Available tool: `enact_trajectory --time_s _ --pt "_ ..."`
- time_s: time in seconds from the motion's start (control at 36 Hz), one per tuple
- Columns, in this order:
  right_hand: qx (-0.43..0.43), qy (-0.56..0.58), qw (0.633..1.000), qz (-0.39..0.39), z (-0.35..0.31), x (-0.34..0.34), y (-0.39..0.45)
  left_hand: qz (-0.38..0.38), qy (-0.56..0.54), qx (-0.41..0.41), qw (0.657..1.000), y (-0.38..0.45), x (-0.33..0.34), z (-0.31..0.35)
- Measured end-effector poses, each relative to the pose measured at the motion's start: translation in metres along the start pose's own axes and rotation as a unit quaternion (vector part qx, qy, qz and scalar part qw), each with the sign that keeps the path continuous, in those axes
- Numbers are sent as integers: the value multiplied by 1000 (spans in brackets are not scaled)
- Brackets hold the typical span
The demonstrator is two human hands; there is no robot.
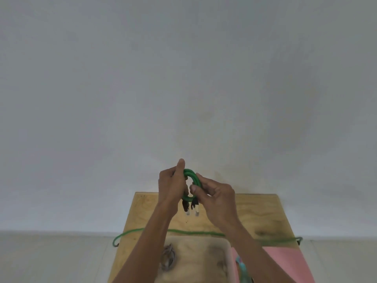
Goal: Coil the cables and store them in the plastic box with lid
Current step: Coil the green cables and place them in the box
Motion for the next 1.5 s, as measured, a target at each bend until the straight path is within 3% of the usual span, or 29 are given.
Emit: enact_trajectory --time_s 0.19,0.33,0.44,0.58,0.81,0.92,1.03,1.28,1.5 --pt "62 -23 997 28 36 19 -32 -87 45 -32 995 1 -31 -49" --pt "107 -55 991 61 63 27 -56 -79 60 -46 994 6 -62 -86" --pt "159 -84 980 88 95 25 -76 -21 146 11 989 11 -94 -117" --pt "223 -162 957 87 136 23 -103 -3 229 88 969 2 -113 -174" --pt "289 -218 929 73 190 30 -116 -74 373 148 913 -25 -100 -244" --pt "315 -217 921 69 218 34 -116 -117 389 136 903 -32 -94 -271" --pt "304 -239 919 76 230 34 -114 -123 413 153 889 -38 -93 -280" --pt "309 -220 923 64 238 50 -113 -120 409 154 891 -38 -92 -280" --pt "306 -244 920 16 241 48 -114 -117 408 153 893 -39 -93 -280"
Point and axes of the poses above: each hand's wrist, its own y-axis towards the middle knuckle, its own x-axis out of the palm, z = x × y, the point moved 7 cm from there along y, towards the middle knuckle, and after that the axes turned 4 degrees about z, right-handed, at the moved point
